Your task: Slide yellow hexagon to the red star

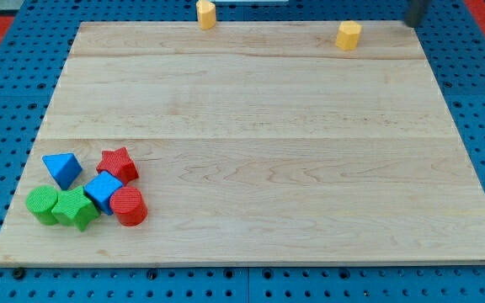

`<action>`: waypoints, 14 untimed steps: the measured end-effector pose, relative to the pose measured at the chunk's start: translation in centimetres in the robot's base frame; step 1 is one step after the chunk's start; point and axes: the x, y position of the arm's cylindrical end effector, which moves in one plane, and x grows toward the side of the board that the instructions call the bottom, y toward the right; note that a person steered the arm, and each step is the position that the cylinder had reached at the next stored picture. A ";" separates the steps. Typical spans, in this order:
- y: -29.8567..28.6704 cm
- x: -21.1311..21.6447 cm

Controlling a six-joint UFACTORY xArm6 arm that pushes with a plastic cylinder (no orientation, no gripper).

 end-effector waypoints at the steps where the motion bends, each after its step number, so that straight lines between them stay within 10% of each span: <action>1: -8.8 4.2; 3: -16.8 13.9; 4: -8.9 13.0; 6: -18.2 8.3; 8: -29.6 18.1; 9: -28.1 13.9; 10: -23.4 18.0; 14: -35.4 29.1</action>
